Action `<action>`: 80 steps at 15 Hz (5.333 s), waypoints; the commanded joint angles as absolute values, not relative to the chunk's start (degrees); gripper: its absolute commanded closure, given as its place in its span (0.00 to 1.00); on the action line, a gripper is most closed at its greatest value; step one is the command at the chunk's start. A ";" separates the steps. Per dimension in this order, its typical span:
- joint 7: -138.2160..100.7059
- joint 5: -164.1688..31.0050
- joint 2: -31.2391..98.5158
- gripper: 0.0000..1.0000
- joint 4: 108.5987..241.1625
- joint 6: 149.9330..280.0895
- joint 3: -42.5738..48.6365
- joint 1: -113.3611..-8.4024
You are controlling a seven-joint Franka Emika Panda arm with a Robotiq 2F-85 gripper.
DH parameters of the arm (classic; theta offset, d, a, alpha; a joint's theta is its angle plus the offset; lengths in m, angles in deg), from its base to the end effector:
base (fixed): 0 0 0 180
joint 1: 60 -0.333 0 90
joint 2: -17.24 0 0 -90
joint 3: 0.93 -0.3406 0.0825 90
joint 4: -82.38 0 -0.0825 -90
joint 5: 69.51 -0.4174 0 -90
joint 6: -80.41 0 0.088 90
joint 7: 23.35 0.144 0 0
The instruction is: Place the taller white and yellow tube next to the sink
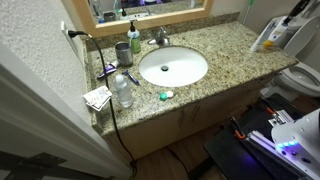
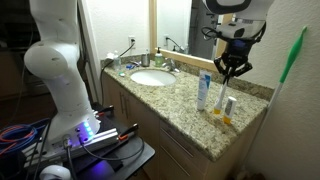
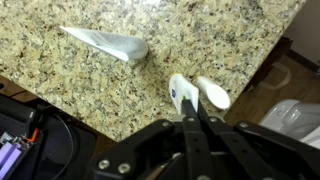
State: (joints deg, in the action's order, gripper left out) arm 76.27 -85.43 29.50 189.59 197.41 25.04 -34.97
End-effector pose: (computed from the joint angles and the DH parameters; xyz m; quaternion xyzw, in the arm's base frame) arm 0.4291 -0.4749 0.3811 -0.1942 0.9780 0.0390 0.0662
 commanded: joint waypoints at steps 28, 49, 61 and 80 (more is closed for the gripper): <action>61.73 -74.52 -1.26 0.99 190.13 181.95 10.52 -42.50; 77.89 -73.00 19.18 0.97 190.59 199.27 4.94 -52.54; 77.41 -77.73 30.29 0.99 191.66 206.69 4.52 -55.55; 79.36 -78.53 32.52 0.59 193.28 210.57 6.85 -55.22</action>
State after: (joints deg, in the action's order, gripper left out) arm 80.76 -77.23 32.82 192.02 210.70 6.80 -55.51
